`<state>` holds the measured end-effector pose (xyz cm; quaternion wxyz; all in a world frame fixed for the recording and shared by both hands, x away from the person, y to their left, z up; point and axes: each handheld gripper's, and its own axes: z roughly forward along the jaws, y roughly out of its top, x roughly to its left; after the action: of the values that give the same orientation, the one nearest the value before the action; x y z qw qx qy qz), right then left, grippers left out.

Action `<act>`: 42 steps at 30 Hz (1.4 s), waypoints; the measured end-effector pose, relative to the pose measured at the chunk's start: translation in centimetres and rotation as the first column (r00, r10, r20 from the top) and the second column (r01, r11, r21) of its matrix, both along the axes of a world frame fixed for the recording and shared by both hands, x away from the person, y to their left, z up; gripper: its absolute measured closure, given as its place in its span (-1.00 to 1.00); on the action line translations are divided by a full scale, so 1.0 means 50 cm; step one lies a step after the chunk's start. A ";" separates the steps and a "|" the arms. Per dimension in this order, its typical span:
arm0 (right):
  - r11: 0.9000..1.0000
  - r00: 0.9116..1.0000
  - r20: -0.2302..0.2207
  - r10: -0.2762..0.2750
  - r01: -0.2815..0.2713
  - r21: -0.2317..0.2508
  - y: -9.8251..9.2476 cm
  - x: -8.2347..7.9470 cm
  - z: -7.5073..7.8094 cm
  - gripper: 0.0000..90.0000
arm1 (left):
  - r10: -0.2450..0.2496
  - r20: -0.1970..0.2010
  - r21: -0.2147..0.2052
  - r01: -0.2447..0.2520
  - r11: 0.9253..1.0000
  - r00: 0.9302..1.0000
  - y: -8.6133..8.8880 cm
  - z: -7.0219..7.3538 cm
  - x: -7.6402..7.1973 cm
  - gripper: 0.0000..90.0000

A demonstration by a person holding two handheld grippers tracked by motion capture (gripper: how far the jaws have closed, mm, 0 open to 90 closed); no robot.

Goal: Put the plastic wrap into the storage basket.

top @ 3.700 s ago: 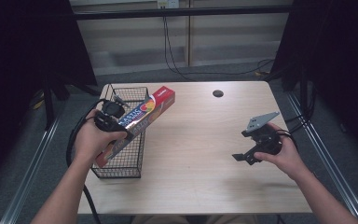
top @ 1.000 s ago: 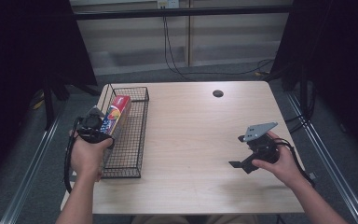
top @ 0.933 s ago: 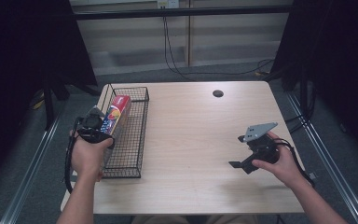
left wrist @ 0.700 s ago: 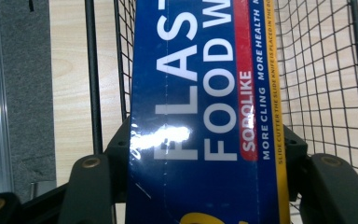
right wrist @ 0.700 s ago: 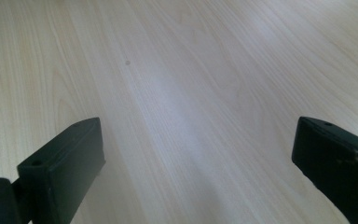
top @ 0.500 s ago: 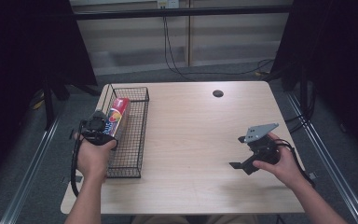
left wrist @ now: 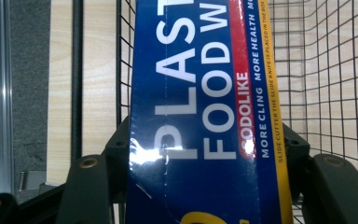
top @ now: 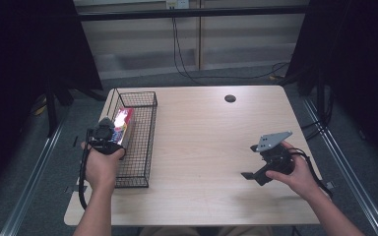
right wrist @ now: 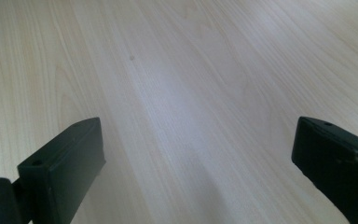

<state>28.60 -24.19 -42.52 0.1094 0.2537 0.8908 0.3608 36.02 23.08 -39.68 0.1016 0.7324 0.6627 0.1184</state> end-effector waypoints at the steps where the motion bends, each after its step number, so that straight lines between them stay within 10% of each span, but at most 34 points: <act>1: 1.000 1.000 -0.002 0.001 -0.001 -0.002 0.001 0.000 0.000 -0.96 | 0.004 -0.001 -0.002 -0.004 1.000 1.000 0.000 0.000 0.000 -0.10; 21: 1.000 1.000 -0.003 0.007 -0.007 0.005 0.004 0.003 -0.004 -0.95 | 0.033 0.027 -0.103 -0.030 0.994 0.999 0.014 0.026 -0.007 -0.27; 42: 0.999 1.000 -0.004 -0.021 0.021 0.027 0.006 0.002 -0.004 -0.95 | -0.096 0.121 -0.185 0.117 0.976 0.988 0.010 0.074 -0.041 -0.55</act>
<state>28.69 -23.89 -42.74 0.1082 0.2651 0.8833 0.3712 33.98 23.58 -36.01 0.2146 0.7461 0.6240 0.0889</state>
